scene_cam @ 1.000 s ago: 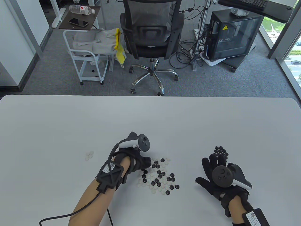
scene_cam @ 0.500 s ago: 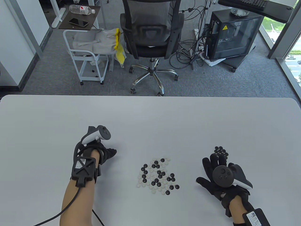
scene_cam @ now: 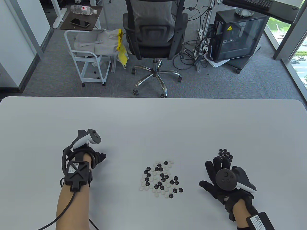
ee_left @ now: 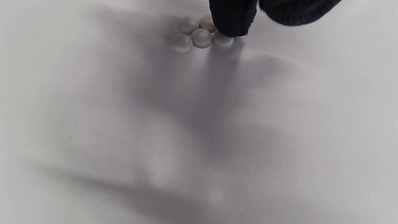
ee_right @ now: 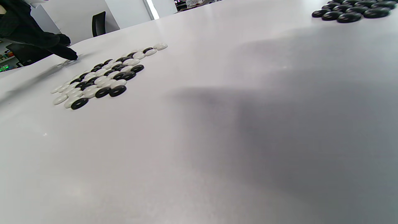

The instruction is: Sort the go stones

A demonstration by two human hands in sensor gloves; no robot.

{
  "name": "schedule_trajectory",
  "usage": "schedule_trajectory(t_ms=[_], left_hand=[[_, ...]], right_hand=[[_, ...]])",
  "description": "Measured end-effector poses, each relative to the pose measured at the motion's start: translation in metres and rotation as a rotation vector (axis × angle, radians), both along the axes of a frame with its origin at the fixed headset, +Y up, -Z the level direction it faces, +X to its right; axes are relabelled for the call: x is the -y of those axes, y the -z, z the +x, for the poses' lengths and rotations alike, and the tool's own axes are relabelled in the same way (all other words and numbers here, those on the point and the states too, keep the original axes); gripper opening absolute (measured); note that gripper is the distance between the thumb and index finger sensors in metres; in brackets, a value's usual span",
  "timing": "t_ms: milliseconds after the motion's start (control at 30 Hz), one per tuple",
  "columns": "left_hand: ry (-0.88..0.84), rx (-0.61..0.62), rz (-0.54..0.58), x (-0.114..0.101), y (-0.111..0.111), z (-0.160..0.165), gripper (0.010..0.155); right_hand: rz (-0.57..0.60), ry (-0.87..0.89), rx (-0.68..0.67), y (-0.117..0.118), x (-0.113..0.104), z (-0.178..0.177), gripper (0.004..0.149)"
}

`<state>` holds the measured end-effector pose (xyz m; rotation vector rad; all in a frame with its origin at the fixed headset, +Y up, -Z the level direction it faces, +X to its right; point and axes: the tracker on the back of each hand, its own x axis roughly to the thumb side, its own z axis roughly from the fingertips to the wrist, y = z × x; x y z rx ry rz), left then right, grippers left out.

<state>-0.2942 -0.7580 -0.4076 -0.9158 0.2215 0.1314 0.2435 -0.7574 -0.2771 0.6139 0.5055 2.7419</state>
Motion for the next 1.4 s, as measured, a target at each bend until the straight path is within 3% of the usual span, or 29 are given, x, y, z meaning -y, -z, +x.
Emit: schedule_trajectory(t_ms=[100,233,467,600,933,1067,1167,1400], left_hand=[[-0.014,0.02,0.023,-0.005,0.0,0.004,0.07],[-0.062,0.132,0.054,-0.016,-0.004,0.027,0.069],[-0.047,0.505,0.072,-0.028,-0.04,0.101,0.065],[-0.057,0.663,0.044,-0.025,-0.067,0.136,0.063],[-0.103,0.806,0.003,0.001,-0.108,0.173,0.064],[-0.044,0.814,0.002,0.01,-0.121,0.162,0.066],[-0.072,0.743,0.026,0.012,-0.127,0.139,0.066],[-0.08,0.414,0.055,0.01,-0.106,0.041,0.063]], right_hand=[[-0.001,0.004,0.001,0.0,0.0,0.0,0.086],[-0.002,0.004,-0.001,0.0,0.0,-0.001,0.086],[-0.002,0.002,0.002,0.0,0.0,0.0,0.086],[-0.003,0.003,0.005,0.0,-0.001,0.001,0.086],[0.001,-0.003,-0.003,-0.001,-0.002,0.001,0.086],[0.005,0.0,-0.002,-0.001,-0.003,0.001,0.086],[0.009,0.001,-0.003,-0.002,-0.005,0.002,0.086],[0.012,-0.002,0.0,-0.002,-0.005,0.006,0.086]])
